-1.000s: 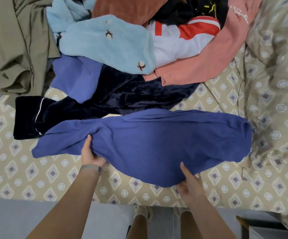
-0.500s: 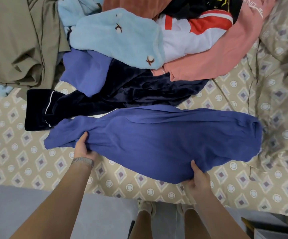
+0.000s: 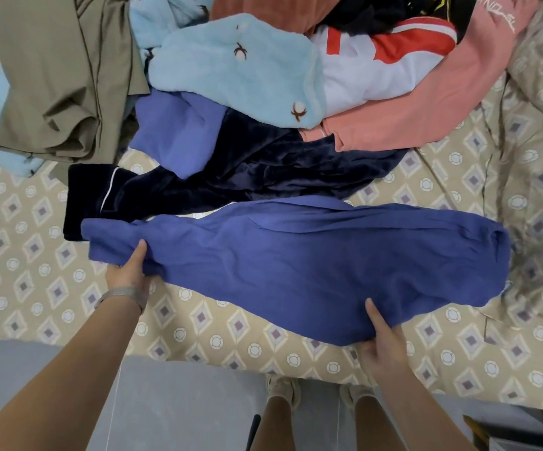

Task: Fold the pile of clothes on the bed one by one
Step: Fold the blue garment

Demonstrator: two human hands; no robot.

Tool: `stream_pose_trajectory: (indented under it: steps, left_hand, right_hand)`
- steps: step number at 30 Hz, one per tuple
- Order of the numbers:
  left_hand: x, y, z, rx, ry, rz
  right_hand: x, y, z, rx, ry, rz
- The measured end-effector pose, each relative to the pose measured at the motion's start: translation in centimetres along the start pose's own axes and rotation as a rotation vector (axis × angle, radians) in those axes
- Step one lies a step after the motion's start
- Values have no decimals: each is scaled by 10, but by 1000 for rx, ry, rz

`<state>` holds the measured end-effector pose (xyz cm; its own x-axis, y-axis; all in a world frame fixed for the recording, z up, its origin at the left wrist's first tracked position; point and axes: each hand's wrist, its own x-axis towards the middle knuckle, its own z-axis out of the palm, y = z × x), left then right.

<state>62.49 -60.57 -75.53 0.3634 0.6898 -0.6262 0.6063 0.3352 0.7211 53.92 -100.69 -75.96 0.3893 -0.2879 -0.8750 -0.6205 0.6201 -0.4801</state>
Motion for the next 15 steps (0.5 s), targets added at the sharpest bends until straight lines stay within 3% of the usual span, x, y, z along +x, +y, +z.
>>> stream_pose_trajectory:
  steps: [2, 4, 9, 12, 15]
  left_hand:
    - [8, -5, -1, -189, -145, -230]
    - [12, -11, 1, -198, -195, -318]
    - [4, -12, 13, -101, -202, -289]
    - [-2, -9, 18, -170, -249, -269]
    - [-6, 3, 19, -201, -224, -271]
  right_hand:
    - [-1, 1, 3, 9, 1, 19]
    - [-1, 4, 7, 18, -32, 57]
    - [-5, 19, 30, 11, -192, 162]
    - [-13, 23, 53, -39, -171, 145]
    - [-16, 32, 69, 66, -110, 121]
